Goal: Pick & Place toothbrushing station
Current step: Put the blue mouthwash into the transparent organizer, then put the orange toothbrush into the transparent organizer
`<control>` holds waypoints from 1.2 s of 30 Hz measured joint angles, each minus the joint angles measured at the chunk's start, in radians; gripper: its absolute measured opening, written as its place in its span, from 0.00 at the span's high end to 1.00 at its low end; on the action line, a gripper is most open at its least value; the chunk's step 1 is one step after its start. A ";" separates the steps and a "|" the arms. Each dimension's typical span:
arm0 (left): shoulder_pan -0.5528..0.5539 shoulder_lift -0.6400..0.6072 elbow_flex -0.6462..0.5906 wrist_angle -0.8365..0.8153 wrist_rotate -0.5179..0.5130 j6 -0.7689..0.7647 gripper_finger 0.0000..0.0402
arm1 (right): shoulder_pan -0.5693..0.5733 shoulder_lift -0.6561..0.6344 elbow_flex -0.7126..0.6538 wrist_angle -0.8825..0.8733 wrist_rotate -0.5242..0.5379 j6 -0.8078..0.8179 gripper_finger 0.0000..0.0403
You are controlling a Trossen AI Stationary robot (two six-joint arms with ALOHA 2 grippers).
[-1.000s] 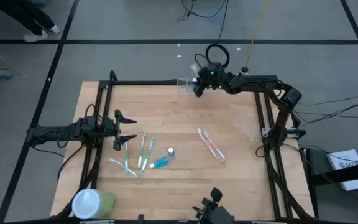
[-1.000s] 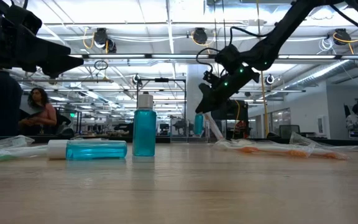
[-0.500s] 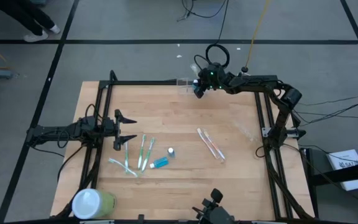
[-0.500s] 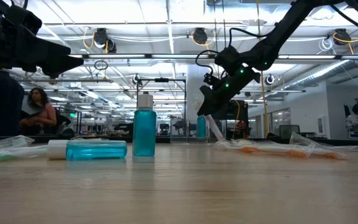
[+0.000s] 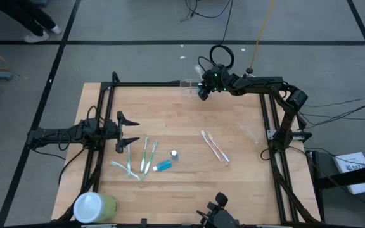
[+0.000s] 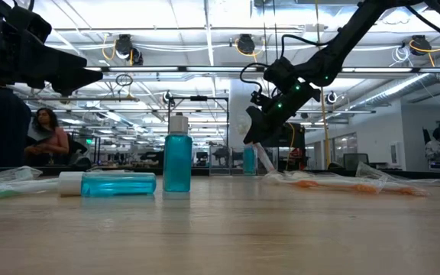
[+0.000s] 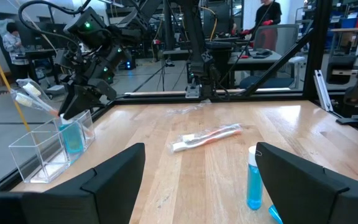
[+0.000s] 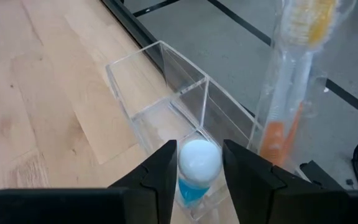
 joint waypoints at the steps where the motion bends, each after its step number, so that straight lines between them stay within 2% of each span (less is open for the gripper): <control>1: 0.000 0.000 0.000 0.000 0.000 0.000 0.23 | 0.000 0.000 0.000 0.000 0.000 0.000 0.70; 12: 0.000 0.000 0.000 0.000 0.000 0.000 0.23 | 0.000 -0.005 -0.001 0.008 0.002 -0.007 0.68; 21: 0.000 0.000 0.000 0.000 0.000 0.000 0.23 | 0.033 -0.114 -0.001 -0.023 0.004 -0.028 0.67; 26: 0.000 0.000 0.000 0.000 0.000 0.000 0.23 | 0.101 -0.259 -0.001 -0.204 0.006 -0.025 0.67; 30: 0.000 0.000 0.000 0.000 0.000 0.000 0.23 | 0.225 -0.375 -0.001 -0.443 0.014 0.091 0.67; 36: 0.000 0.000 0.000 0.000 0.000 0.000 0.23 | 0.496 -0.410 -0.033 -0.741 0.323 0.212 0.67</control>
